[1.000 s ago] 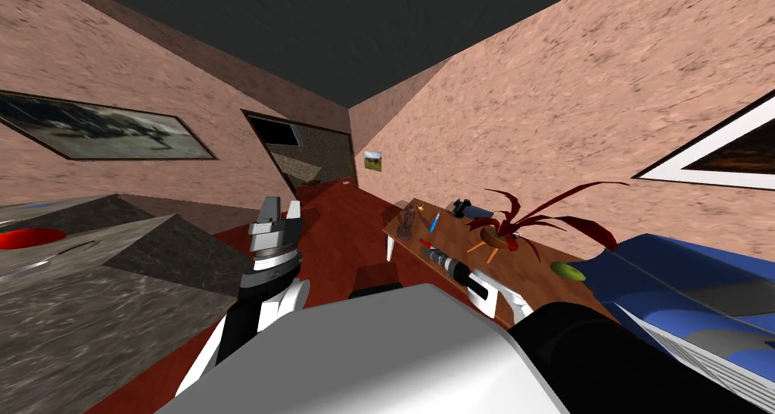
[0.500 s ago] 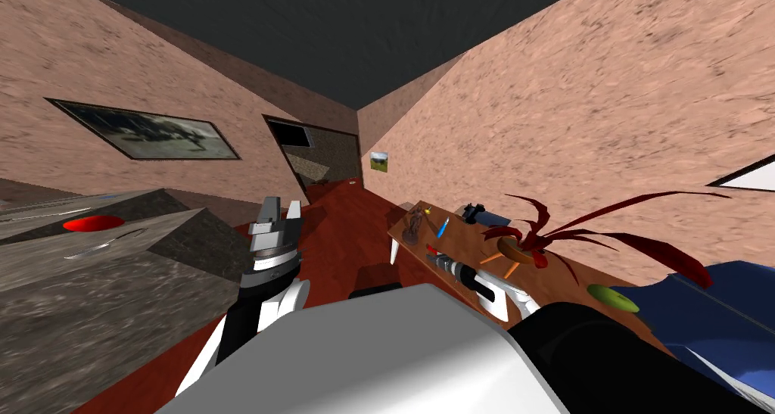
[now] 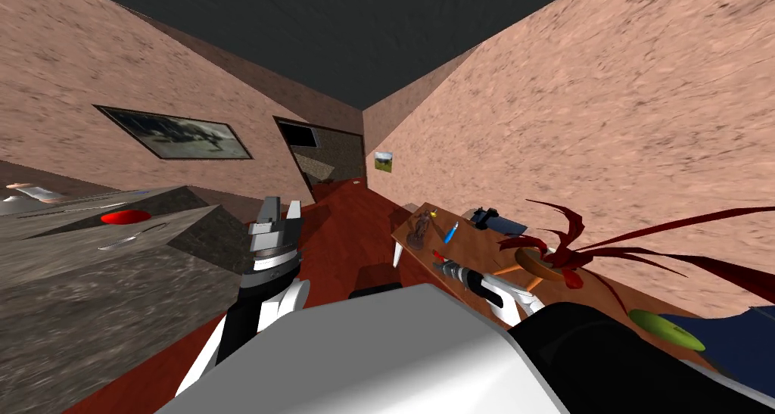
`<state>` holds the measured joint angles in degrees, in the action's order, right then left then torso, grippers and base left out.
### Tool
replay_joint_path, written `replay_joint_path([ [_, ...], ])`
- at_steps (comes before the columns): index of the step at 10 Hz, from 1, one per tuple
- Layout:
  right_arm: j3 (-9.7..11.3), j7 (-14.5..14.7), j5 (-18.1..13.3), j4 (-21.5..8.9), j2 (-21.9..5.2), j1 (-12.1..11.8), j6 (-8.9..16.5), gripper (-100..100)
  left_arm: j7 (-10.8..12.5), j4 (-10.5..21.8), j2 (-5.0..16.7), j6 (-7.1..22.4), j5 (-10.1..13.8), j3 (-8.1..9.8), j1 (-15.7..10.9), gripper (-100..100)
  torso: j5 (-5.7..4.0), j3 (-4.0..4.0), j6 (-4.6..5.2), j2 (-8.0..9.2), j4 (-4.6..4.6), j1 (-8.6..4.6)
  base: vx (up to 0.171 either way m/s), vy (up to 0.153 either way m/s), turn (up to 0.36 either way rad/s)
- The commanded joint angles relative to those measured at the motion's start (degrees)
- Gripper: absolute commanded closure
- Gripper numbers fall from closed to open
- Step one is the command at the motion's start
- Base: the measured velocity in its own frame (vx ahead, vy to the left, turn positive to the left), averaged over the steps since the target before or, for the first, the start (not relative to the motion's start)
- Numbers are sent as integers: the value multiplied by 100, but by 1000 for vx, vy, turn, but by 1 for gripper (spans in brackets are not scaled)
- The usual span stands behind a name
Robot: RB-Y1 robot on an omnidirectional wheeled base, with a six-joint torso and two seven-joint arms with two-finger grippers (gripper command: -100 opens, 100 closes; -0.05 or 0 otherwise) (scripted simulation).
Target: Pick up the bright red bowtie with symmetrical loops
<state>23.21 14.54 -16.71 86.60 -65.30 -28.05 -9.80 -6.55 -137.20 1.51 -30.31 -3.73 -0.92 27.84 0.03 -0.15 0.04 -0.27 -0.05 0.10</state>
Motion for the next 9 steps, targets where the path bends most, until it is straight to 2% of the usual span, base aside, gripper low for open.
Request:
replay_joint_path([
  [1, 281, 33, -164, -286, -286, -15, -21, -100, 0, 0, 0, 0, 0, 0, 0, 0, 0, 0, 0, 0, 0, 0, 119, 27, 257],
  [2, 500, 57, -279, -452, -432, 16, -49, -100, 0, 0, 0, 0, 0, 0, 0, 0, 1, -8, -2, -13, -3, 0, 159, 26, 249],
  [3, 500, 57, -279, -543, -432, 16, -49, -100, 0, 0, 0, 0, 0, 0, 1, 0, 0, -15, 1, -26, -6, 1, 108, 13, 56],
  [4, 703, 81, -392, -763, -560, 47, -83, -100, 0, -1, 0, 0, 0, 1, 1, 0, 1, -10, 4, -15, -4, 0, 98, 11, 124],
  [5, 721, 81, -392, -763, -560, 47, -83, -100, 0, 0, 0, 0, 0, 0, 0, 0, 0, -6, 2, -10, -3, -1, 74, 3, 63],
  [7, 1102, 124, -610, -1170, -763, 104, -165, -100, 0, 0, 0, 0, 0, 0, 0, 0, 0, -1, 2, -1, -1, -2, 98, 18, 149],
  [8, 1162, 124, -610, -1170, -763, 104, -165, -100, 0, 0, 0, 0, 0, 0, 0, 0, 1, -6, 1, -11, -3, 4, 94, 10, 63],
  [9, 1376, 144, -712, -1355, -840, 130, -210, -100, 0, 0, 0, 0, 0, 1, 1, 0, 1, -5, 4, -6, -2, 1, 80, 11, 104],
])
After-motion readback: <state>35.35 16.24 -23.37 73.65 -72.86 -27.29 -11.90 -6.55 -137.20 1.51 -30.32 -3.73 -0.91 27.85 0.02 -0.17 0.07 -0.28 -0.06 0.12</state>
